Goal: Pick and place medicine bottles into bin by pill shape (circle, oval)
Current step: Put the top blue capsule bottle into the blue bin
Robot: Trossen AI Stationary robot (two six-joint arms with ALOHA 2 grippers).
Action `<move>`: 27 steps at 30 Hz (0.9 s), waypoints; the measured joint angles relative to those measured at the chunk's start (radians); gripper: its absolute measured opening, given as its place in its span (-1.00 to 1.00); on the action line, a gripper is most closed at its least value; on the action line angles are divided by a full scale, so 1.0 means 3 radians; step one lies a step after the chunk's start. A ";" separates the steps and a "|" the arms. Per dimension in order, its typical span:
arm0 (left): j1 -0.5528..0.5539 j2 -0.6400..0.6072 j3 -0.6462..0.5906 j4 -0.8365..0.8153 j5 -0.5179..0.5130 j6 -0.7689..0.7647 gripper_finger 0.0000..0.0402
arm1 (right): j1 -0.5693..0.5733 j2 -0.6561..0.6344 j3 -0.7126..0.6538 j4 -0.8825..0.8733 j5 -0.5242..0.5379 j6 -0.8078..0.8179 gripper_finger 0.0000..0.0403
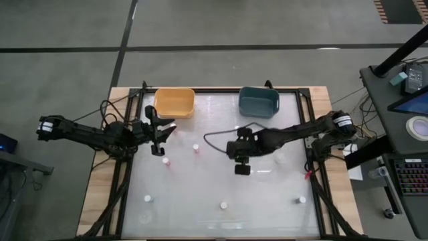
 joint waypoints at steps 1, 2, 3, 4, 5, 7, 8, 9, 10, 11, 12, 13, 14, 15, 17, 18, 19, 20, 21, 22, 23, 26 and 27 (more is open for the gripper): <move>0.0000 0.0000 0.0000 -0.0001 0.0000 0.0000 -0.48 | -0.0041 -0.0038 0.0032 -0.0042 0.0001 -0.0009 -0.45; 0.0000 0.0000 0.0000 -0.0001 0.0000 0.0000 -0.48 | -0.0087 -0.0084 0.0065 -0.0082 0.0000 -0.0013 -0.45; -0.0001 0.0000 0.0000 -0.0001 0.0000 0.0000 -0.48 | -0.0135 -0.0119 0.0095 -0.0132 0.0000 -0.0027 -0.45; 0.0000 0.0000 0.0000 0.0001 0.0000 0.0000 -0.48 | -0.0188 -0.0152 0.0133 -0.0195 0.0000 -0.0038 -0.45; 0.0000 0.0000 0.0000 0.0000 0.0000 0.0000 -0.48 | -0.0250 -0.0192 0.0168 -0.0249 -0.0001 -0.0053 -0.45; 0.0000 0.0000 0.0000 0.0000 0.0000 0.0000 -0.48 | -0.0383 -0.0250 0.0235 -0.0358 0.0001 -0.0086 -0.45; 0.0000 0.0000 0.0000 0.0000 0.0000 0.0000 -0.48 | -0.0454 -0.0278 0.0267 -0.0404 0.0001 -0.0100 -0.45; -0.0001 0.0000 0.0000 -0.0001 0.0000 0.0001 -0.48 | -0.0525 -0.0298 0.0297 -0.0454 0.0002 -0.0126 -0.45; 0.0000 0.0000 0.0000 -0.0001 0.0000 0.0000 -0.48 | -0.0599 -0.0322 0.0320 -0.0503 0.0002 -0.0166 -0.45; 0.0000 0.0000 0.0000 0.0001 0.0000 0.0000 -0.48 | -0.0671 -0.0346 0.0334 -0.0543 0.0001 -0.0216 -0.45; -0.0001 0.0000 0.0000 -0.0001 0.0000 0.0000 -0.48 | -0.0745 -0.0372 0.0342 -0.0557 -0.0002 -0.0258 -0.45; 0.0000 0.0000 0.0000 -0.0001 0.0000 0.0001 -0.48 | -0.0826 -0.0403 0.0342 -0.0556 -0.0010 -0.0304 -0.45; -0.0001 0.0000 0.0000 -0.0001 0.0000 0.0000 -0.48 | -0.0907 -0.0436 0.0342 -0.0571 -0.0040 -0.0350 -0.45; 0.0000 0.0000 0.0000 0.0000 0.0000 0.0000 -0.48 | -0.0995 -0.0459 0.0342 -0.0596 -0.0095 -0.0387 -0.45; -0.0001 0.0000 0.0000 -0.0001 0.0000 0.0001 -0.48 | -0.1174 -0.0504 0.0335 -0.0617 -0.0194 -0.0456 -0.45; 0.0000 0.0000 0.0000 -0.0001 0.0000 0.0001 -0.48 | -0.1260 -0.0522 0.0329 -0.0619 -0.0235 -0.0478 -0.45; -0.0001 0.0000 0.0000 -0.0001 0.0000 0.0001 -0.48 | -0.1348 -0.0538 0.0323 -0.0620 -0.0274 -0.0504 -0.45; 0.0000 0.0000 0.0000 -0.0001 0.0000 0.0001 -0.48 | -0.1432 -0.0549 0.0319 -0.0626 -0.0303 -0.0547 -0.45; 0.0000 0.0000 0.0000 0.0001 0.0000 0.0001 -0.48 | -0.1514 -0.0554 0.0318 -0.0628 -0.0337 -0.0576 -0.45; 0.0000 0.0000 0.0000 -0.0001 0.0000 0.0001 -0.48 | -0.1590 -0.0558 0.0318 -0.0628 -0.0358 -0.0610 -0.45; 0.0000 0.0000 0.0000 0.0000 0.0000 0.0001 -0.48 | -0.1667 -0.0560 0.0318 -0.0631 -0.0372 -0.0651 -0.45; 0.0000 0.0000 0.0000 -0.0001 0.0000 0.0003 -0.48 | -0.1877 -0.0560 0.0315 -0.0631 -0.0443 -0.0760 -0.45; 0.0000 0.0000 0.0000 -0.0001 0.0000 0.0003 -0.48 | -0.1941 -0.0560 0.0314 -0.0631 -0.0449 -0.0800 -0.45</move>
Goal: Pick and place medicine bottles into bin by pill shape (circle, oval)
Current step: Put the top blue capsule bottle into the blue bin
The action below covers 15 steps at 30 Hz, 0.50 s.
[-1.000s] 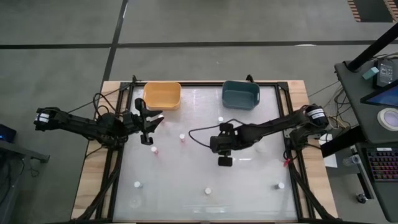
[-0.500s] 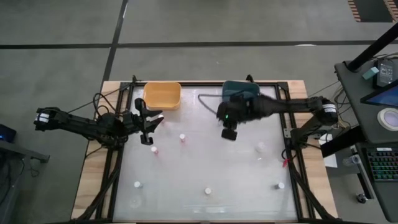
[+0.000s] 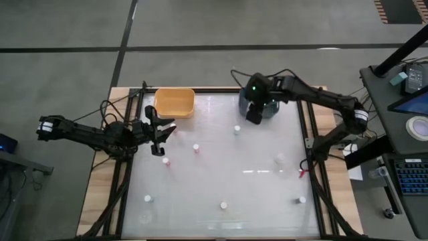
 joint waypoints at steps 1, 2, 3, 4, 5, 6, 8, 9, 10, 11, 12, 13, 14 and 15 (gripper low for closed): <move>0.0000 0.0000 0.0000 0.0001 0.0000 0.0000 -0.48 | -0.0061 0.0000 -0.0001 0.0001 0.0001 -0.0021 -0.45; 0.0000 0.0000 0.0000 0.0001 0.0000 0.0000 -0.48 | -0.0116 0.0000 -0.0004 0.0003 0.0001 -0.0036 -0.45; 0.0000 0.0000 0.0000 0.0000 0.0000 0.0000 -0.48 | -0.0170 0.0000 -0.0008 0.0004 0.0001 -0.0048 -0.45; -0.0001 0.0000 0.0000 0.0000 0.0000 0.0000 -0.48 | -0.0225 0.0000 -0.0012 0.0003 0.0001 -0.0062 -0.45; 0.0000 0.0000 0.0000 0.0001 0.0000 0.0000 -0.48 | -0.0274 0.0000 -0.0018 0.0004 0.0000 -0.0080 -0.45; 0.0000 0.0000 0.0000 0.0000 0.0000 0.0000 -0.48 | -0.0321 0.0000 -0.0027 0.0014 0.0001 -0.0085 -0.45; 0.0000 0.0000 0.0000 0.0000 0.0000 0.0000 -0.48 | -0.0409 0.0000 -0.0047 0.0038 0.0001 -0.0089 -0.45; 0.0000 0.0000 0.0000 0.0001 0.0000 0.0000 -0.48 | -0.0446 0.0000 -0.0060 0.0052 0.0001 -0.0089 -0.45; -0.0001 0.0000 0.0000 0.0001 0.0000 0.0000 -0.48 | -0.0482 0.0000 -0.0073 0.0065 0.0001 -0.0089 -0.45; -0.0001 0.0000 0.0000 0.0000 0.0000 0.0000 -0.48 | -0.0514 0.0000 -0.0084 0.0069 0.0000 -0.0089 -0.45; 0.0000 0.0000 0.0000 0.0000 0.0000 0.0000 -0.48 | -0.0543 0.0000 -0.0091 0.0072 0.0001 -0.0089 -0.45; -0.0001 0.0000 0.0000 0.0001 0.0000 0.0000 -0.48 | -0.0568 0.0000 -0.0098 0.0079 0.0000 -0.0088 -0.45; -0.0001 0.0000 0.0000 0.0000 0.0000 0.0000 -0.48 | -0.0587 0.0000 -0.0105 0.0093 0.0000 -0.0086 -0.45; 0.0000 0.0000 0.0000 0.0000 0.0000 0.0000 -0.48 | -0.0605 0.0000 -0.0111 0.0114 0.0000 -0.0077 -0.44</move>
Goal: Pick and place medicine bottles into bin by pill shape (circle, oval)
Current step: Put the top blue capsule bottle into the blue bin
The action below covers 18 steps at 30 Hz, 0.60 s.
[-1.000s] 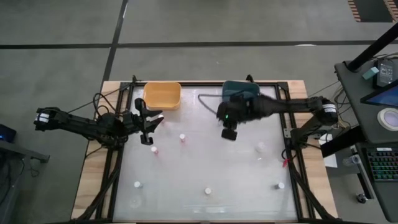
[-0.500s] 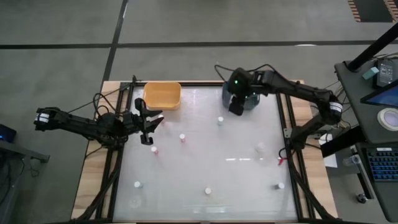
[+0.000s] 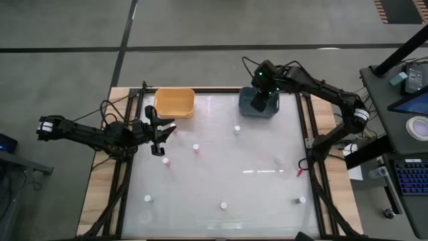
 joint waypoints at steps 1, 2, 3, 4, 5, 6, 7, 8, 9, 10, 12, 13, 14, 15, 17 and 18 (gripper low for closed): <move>0.0000 0.0000 0.0000 0.0000 0.0000 0.0000 -0.48 | -0.0016 0.0000 -0.0002 0.0023 0.0000 0.0005 -0.45; 0.0000 0.0000 0.0000 0.0001 0.0000 0.0000 -0.48 | -0.0029 0.0001 -0.0007 0.0041 0.0000 0.0007 -0.45; -0.0001 0.0000 0.0000 0.0001 0.0000 0.0000 -0.48 | -0.0038 0.0001 -0.0014 0.0055 0.0000 0.0007 -0.45; 0.0000 0.0000 0.0000 0.0000 0.0000 0.0000 -0.48 | -0.0043 0.0001 -0.0028 0.0084 0.0000 0.0007 -0.45; 0.0000 0.0000 0.0000 0.0000 0.0000 0.0000 -0.48 | -0.0045 0.0001 -0.0044 0.0124 0.0000 0.0010 -0.45; -0.0001 0.0000 0.0000 0.0000 0.0000 0.0000 -0.48 | -0.0047 0.0003 -0.0062 0.0163 0.0000 0.0018 -0.45; 0.0000 0.0000 0.0000 0.0000 0.0000 0.0000 -0.48 | -0.0046 0.0003 -0.0087 0.0204 0.0000 0.0030 -0.45; 0.0000 0.0000 0.0000 0.0001 0.0000 0.0000 -0.48 | -0.0045 0.0003 -0.0114 0.0246 0.0000 0.0030 -0.45; -0.0001 0.0000 0.0000 0.0001 0.0000 0.0000 -0.48 | -0.0045 0.0003 -0.0147 0.0293 -0.0001 0.0030 -0.45; -0.0001 0.0000 0.0000 0.0000 0.0000 0.0000 -0.48 | -0.0045 0.0003 -0.0177 0.0334 -0.0001 0.0030 -0.45; -0.0001 0.0000 0.0000 0.0001 0.0000 0.0000 -0.48 | -0.0045 0.0003 -0.0249 0.0408 -0.0001 0.0029 -0.45; 0.0000 0.0000 0.0000 0.0000 0.0000 0.0000 -0.48 | -0.0045 0.0004 -0.0281 0.0437 -0.0001 0.0029 -0.45; 0.0000 0.0000 0.0000 0.0000 0.0000 0.0000 -0.48 | -0.0045 0.0004 -0.0316 0.0471 -0.0001 0.0029 -0.45; 0.0000 0.0000 0.0000 0.0001 0.0000 0.0000 -0.48 | -0.0045 0.0004 -0.0351 0.0511 -0.0001 0.0029 -0.45; -0.0001 0.0000 0.0000 0.0001 0.0000 0.0000 -0.48 | -0.0046 0.0004 -0.0428 0.0611 0.0000 0.0032 -0.45; 0.0000 0.0000 0.0000 0.0000 0.0000 0.0000 -0.48 | -0.0054 0.0004 -0.0464 0.0662 0.0000 0.0032 -0.45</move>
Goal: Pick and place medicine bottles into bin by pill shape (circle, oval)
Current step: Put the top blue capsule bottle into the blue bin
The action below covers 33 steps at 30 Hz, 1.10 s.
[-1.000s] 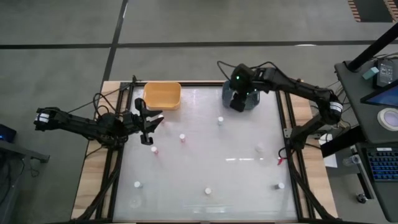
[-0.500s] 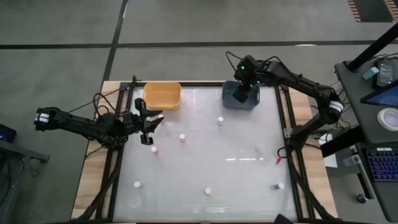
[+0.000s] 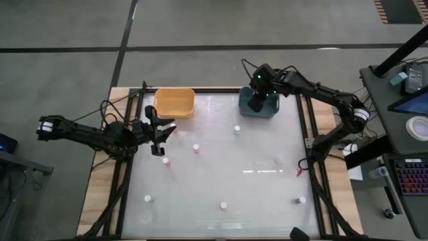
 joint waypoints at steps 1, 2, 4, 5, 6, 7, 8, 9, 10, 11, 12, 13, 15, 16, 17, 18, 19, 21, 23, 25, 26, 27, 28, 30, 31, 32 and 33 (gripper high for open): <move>0.0000 0.0000 0.0000 0.0001 0.0000 0.0001 -0.48 | -0.0006 0.0001 -0.0029 0.0048 -0.0001 0.0000 -0.45; 0.0000 0.0000 0.0000 0.0001 -0.0001 0.0011 -0.48 | -0.0011 0.0006 -0.0051 0.0105 -0.0001 -0.0001 -0.45; 0.0000 0.0000 0.0000 0.0001 0.0000 0.0065 -0.48 | -0.0024 0.0045 -0.0056 0.0215 0.0008 -0.0002 -0.45; -0.0001 0.0000 0.0000 0.0001 0.0000 0.0069 -0.48 | -0.0036 0.0075 -0.0056 0.0257 0.0008 -0.0004 -0.45; 0.0000 0.0000 0.0001 0.0001 -0.0001 0.0069 -0.48 | -0.0045 0.0113 -0.0056 0.0290 0.0008 -0.0014 -0.45; -0.0001 0.0000 0.0003 0.0001 -0.0001 0.0070 -0.48 | -0.0047 0.0158 -0.0054 0.0331 0.0009 -0.0026 -0.45; -0.0001 0.0000 0.0005 0.0002 -0.0001 0.0074 -0.48 | -0.0048 0.0219 -0.0032 0.0340 0.0010 -0.0038 -0.45; 0.0000 0.0000 0.0008 0.0001 -0.0003 0.0076 -0.48 | -0.0048 0.0290 -0.0006 0.0338 0.0012 -0.0063 -0.45; 0.0000 0.0000 0.0011 0.0002 -0.0003 0.0077 -0.48 | -0.0048 0.0354 0.0016 0.0331 0.0012 -0.0091 -0.45; 0.0000 0.0000 0.0011 0.0004 -0.0004 0.0078 -0.48 | -0.0047 0.0421 0.0038 0.0326 0.0012 -0.0111 -0.45; 0.0000 0.0000 0.0011 0.0003 -0.0005 0.0082 -0.48 | -0.0048 0.0490 0.0066 0.0326 0.0012 -0.0122 -0.45; 0.0001 0.0000 0.0011 0.0003 -0.0005 0.0086 -0.48 | -0.0052 0.0554 0.0099 0.0332 0.0013 -0.0125 -0.45; 0.0004 0.0000 0.0010 0.0003 -0.0010 0.0088 -0.48 | -0.0069 0.0671 0.0167 0.0332 0.0020 -0.0127 -0.45; 0.0004 0.0000 0.0011 0.0003 -0.0010 0.0088 -0.48 | -0.0086 0.0726 0.0198 0.0334 0.0033 -0.0126 -0.45; 0.0004 0.0000 0.0011 0.0003 -0.0010 0.0088 -0.48 | -0.0109 0.0776 0.0225 0.0338 0.0039 -0.0124 -0.45; 0.0004 0.0000 0.0011 0.0002 -0.0010 0.0088 -0.48 | -0.0129 0.0819 0.0249 0.0336 0.0039 -0.0119 -0.45; 0.0004 0.0000 0.0011 0.0003 -0.0010 0.0088 -0.48 | -0.0149 0.0858 0.0274 0.0331 0.0041 -0.0106 -0.45; 0.0004 0.0000 0.0010 0.0002 -0.0010 0.0088 -0.48 | -0.0194 0.0925 0.0312 0.0334 0.0043 -0.0085 -0.45; 0.0004 0.0000 0.0010 0.0002 -0.0010 0.0088 -0.48 | -0.0226 0.0973 0.0322 0.0338 0.0044 -0.0085 -0.45; 0.0004 0.0000 0.0010 0.0002 -0.0010 0.0088 -0.48 | -0.0246 0.1008 0.0321 0.0328 0.0045 -0.0086 -0.45; 0.0004 0.0001 0.0010 0.0002 -0.0010 0.0088 -0.48 | -0.0248 0.1020 0.0321 0.0333 0.0044 -0.0086 -0.45; 0.0004 0.0003 0.0010 0.0002 -0.0010 0.0088 -0.48 | -0.0248 0.1029 0.0321 0.0335 0.0044 -0.0086 -0.45; 0.0004 0.0001 0.0010 0.0002 -0.0010 0.0089 -0.48 | -0.0250 0.1037 0.0321 0.0335 0.0042 -0.0086 -0.45; 0.0004 0.0000 0.0010 0.0003 -0.0010 0.0089 -0.48 | -0.0250 0.1062 0.0321 0.0351 0.0041 -0.0086 -0.45; 0.0004 -0.0001 0.0010 0.0002 -0.0010 0.0089 -0.48 | -0.0250 0.1077 0.0319 0.0363 0.0041 -0.0085 -0.45; 0.0004 -0.0001 0.0010 0.0002 -0.0010 0.0089 -0.48 | -0.0250 0.1090 0.0318 0.0364 0.0041 -0.0085 -0.44; 0.0004 0.0000 0.0010 0.0002 -0.0010 0.0089 -0.48 | -0.0250 0.1104 0.0317 0.0364 0.0041 -0.0086 -0.44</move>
